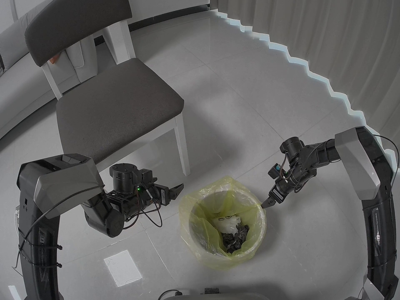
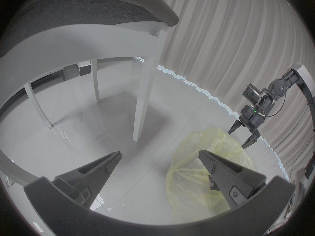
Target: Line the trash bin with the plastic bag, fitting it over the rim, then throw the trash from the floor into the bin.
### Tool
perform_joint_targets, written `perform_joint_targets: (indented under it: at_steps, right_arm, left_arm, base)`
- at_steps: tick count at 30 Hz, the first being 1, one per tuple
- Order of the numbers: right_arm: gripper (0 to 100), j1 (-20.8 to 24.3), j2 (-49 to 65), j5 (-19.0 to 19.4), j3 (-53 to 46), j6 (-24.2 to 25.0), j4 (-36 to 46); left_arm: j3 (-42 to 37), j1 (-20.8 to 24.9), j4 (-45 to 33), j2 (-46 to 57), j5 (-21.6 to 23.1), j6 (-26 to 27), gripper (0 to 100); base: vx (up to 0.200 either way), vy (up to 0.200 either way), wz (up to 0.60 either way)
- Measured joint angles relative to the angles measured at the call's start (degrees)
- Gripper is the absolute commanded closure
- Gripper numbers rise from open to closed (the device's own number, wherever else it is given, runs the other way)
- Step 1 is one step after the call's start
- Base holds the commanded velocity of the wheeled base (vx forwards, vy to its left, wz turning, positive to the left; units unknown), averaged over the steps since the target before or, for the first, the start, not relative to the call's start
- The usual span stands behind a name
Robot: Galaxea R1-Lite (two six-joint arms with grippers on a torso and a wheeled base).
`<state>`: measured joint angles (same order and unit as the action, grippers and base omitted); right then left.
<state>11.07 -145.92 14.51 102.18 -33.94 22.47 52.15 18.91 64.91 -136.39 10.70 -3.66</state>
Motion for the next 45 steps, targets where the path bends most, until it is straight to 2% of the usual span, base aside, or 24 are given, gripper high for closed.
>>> perform_joint_targets:
  at_steps: [7, 11, 15, 23, 31, 38, 45]
  right_arm:
    - [0, 0.8, -4.4, -0.1, 7.2, -0.1, 5.9]
    - [0, 0.2, -5.8, -2.0, 10.1, -0.2, 9.0]
    - [0, -1.6, -5.4, -3.5, 10.7, -0.5, 10.5]
    - [0, -3.6, 0.8, -3.5, 7.8, -0.6, 10.3]
    - [0, -3.6, 9.3, -3.4, 1.0, -2.0, 8.8]
    - [0, -3.4, 15.4, -3.4, -3.4, -3.2, 7.9]
    - [0, -3.2, 17.8, -3.8, -5.4, -3.2, 7.9]
  left_arm:
    - [-0.6, 0.3, 0.1, 0.6, -0.2, -0.5, 0]
    - [-1.0, 0.1, 0.2, 1.2, -0.3, -0.7, 0]
    - [-1.0, 0.0, 0.2, 1.3, -0.3, -0.7, 0]
    - [2.7, 1.0, -1.3, 0.1, -0.5, -1.5, 0]
    - [5.1, 0.6, -15.4, -1.9, -1.9, 2.7, 0]
    - [3.2, 1.3, -20.1, -1.0, -1.0, 6.0, 0]
    - [5.3, 2.1, -25.5, -2.3, -0.3, 8.4, 0]
  base:
    - [0.0, 0.0, 0.0]
    - [0.0, 0.0, 0.0]
    - [0.0, 0.0, 0.0]
    - [0.0, 0.0, 0.0]
    - [0.0, 0.0, 0.0]
    - [0.0, 0.0, 0.0]
    - [0.0, 0.0, 0.0]
